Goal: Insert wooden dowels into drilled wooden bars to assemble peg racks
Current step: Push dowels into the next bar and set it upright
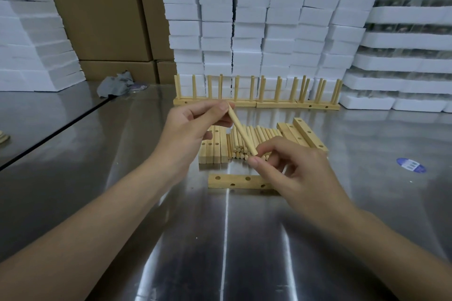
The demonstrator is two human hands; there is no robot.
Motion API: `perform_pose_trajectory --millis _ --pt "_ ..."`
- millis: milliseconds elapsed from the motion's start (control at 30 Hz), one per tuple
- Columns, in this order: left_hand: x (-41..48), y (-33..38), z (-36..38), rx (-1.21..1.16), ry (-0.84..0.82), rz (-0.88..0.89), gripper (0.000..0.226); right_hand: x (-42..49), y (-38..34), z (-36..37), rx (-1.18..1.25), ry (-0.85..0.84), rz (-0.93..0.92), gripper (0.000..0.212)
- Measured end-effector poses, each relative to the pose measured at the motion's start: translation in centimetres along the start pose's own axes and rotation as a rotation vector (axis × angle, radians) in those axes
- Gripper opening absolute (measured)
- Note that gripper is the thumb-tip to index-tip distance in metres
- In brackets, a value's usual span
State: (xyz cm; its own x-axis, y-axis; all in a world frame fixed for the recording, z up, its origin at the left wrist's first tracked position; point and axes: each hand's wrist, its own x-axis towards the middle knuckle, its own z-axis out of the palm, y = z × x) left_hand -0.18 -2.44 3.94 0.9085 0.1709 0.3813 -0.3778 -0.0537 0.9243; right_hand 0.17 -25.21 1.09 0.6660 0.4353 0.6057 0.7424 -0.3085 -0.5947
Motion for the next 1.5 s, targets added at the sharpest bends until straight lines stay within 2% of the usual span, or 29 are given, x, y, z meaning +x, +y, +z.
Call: perform_pose_trajectory --millis 200,333,400,467,533,667,933,1067,1500 --pt "0.0 -0.3 -0.1 0.041 -0.074 0.004 0.02 -0.1 0.3 0.4 -0.009 -0.053 0.027 0.012" --pt "-0.1 -0.1 -0.2 0.133 -0.27 -0.003 0.022 -0.1 0.8 0.5 -0.041 -0.082 0.057 0.016" --pt "0.1 0.3 -0.6 0.202 -0.325 0.028 0.02 0.1 1.2 0.3 -0.189 -0.185 0.078 0.021" --pt "0.5 0.8 -1.4 0.271 -0.351 0.038 0.018 0.3 1.6 0.0 -0.4 -0.315 0.055 0.035" --pt "0.7 1.1 -2.2 0.354 -0.389 -0.003 0.016 0.4 1.8 -0.3 -0.462 -0.386 0.051 0.035" --pt "0.8 1.0 -3.2 0.448 -0.476 -0.076 0.014 0.5 2.0 -0.7 -0.434 -0.378 0.062 0.023" --pt "1.2 1.2 -3.7 0.533 -0.491 -0.018 0.012 0.6 2.1 -0.7 -0.437 -0.374 0.081 0.02" --pt "0.8 1.6 -3.5 0.607 -0.558 -0.007 0.013 0.6 2.2 -0.7 -0.44 -0.379 0.089 0.02" --pt "0.6 2.4 -3.1 0.622 -0.614 -0.082 0.015 0.7 2.5 -1.0 -0.44 -0.372 0.092 0.023"
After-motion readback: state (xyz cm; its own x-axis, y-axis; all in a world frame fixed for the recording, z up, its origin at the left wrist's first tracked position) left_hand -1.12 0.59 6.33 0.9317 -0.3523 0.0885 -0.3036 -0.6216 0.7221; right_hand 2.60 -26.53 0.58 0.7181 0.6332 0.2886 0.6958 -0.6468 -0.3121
